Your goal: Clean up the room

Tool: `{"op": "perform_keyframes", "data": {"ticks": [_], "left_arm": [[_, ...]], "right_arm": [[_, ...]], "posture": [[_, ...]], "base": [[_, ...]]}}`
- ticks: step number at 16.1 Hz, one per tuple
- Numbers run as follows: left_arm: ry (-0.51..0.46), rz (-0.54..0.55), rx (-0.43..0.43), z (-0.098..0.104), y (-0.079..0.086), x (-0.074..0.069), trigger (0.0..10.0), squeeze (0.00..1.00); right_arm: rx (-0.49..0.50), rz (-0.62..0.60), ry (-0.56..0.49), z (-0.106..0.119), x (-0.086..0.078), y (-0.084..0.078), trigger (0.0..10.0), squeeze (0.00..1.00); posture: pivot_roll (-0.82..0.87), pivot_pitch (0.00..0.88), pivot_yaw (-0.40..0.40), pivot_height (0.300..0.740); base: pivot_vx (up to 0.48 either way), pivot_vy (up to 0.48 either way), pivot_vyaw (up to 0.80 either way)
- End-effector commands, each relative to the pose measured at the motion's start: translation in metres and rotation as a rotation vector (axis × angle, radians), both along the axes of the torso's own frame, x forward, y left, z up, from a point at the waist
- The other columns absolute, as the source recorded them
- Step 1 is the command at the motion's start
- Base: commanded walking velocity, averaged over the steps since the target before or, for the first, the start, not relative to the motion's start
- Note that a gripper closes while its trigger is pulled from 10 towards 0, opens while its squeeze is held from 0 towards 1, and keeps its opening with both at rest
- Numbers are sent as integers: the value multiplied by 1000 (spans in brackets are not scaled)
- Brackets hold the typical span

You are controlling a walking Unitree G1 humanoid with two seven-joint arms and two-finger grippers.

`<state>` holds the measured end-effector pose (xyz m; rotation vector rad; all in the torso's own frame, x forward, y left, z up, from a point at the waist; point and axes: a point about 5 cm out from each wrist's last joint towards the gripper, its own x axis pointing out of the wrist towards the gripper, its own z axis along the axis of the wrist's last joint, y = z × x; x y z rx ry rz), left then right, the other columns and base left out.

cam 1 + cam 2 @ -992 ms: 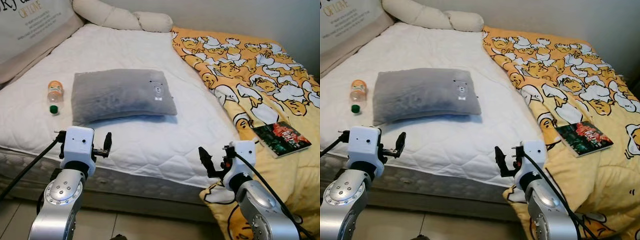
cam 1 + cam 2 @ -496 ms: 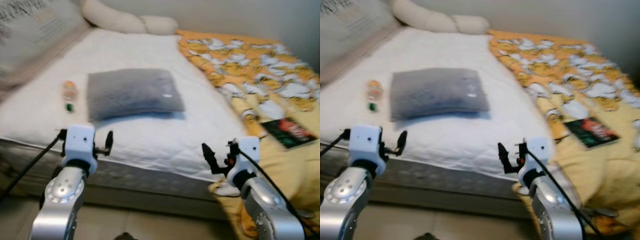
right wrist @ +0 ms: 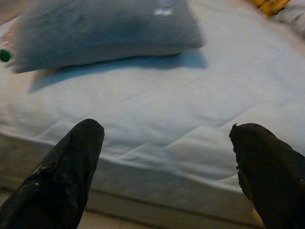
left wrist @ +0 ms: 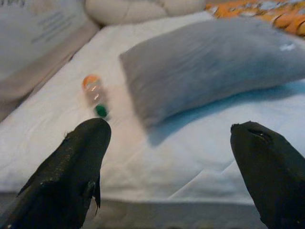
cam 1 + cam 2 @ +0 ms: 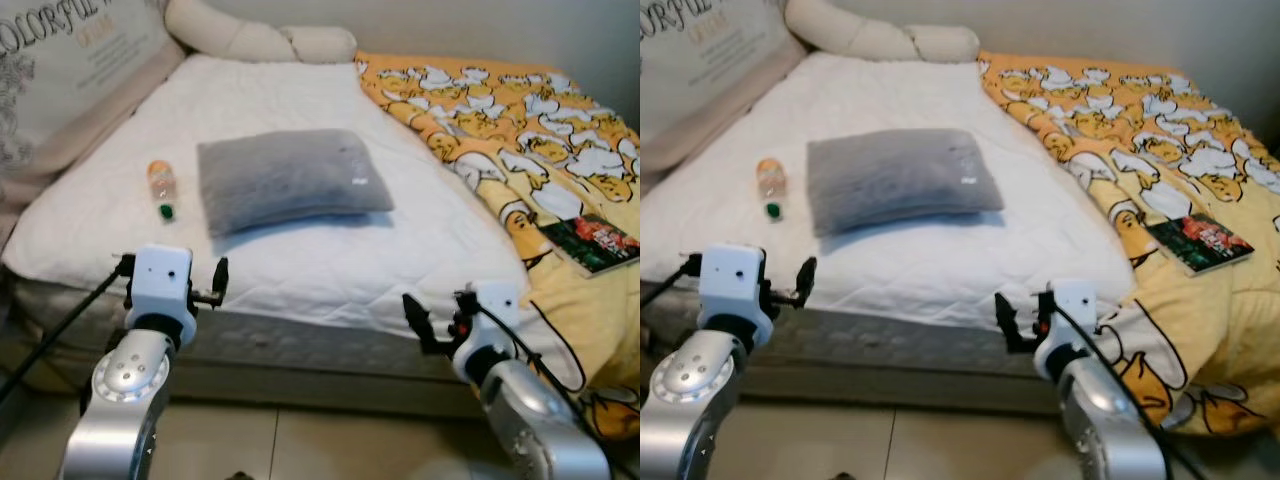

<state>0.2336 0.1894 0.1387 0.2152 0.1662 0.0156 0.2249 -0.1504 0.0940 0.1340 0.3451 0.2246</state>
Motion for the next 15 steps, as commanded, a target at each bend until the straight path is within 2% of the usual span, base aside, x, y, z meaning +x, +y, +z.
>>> {"op": "perform_keyframes", "data": {"ticks": [1, 3, 6, 7, 15], "left_arm": [[-2, -4, 2, 2, -1, 0, 10000, 1000], [-5, 2, -9, 1, -2, 0, 10000, 1000], [-17, 24, -58, 3, -3, 1, 10000, 1000], [-21, 29, -65, 4, -2, 1, 10000, 1000], [-27, 36, -67, 6, 1, 4, 10000, 1000]], "right_arm": [[-3, 0, -13, 4, 1, -1, 10000, 0], [-10, 10, -12, 4, 2, -1, 10000, 0], [-28, 30, -21, 7, 4, 1, 10000, 0], [-62, 50, -37, 10, 6, 2, 10000, 0], [-74, 94, -81, 21, 15, 11, 10000, 0]], "posture": [[0, 0, -52, 740], [1, 0, -53, 740], [0, 0, -52, 740], [1, 0, -51, 740], [3, 0, -50, 740]], "base": [[0, 330, 0], [0, 330, 0], [0, 0, 0], [0, 0, 0], [270, 0, 766]]}}
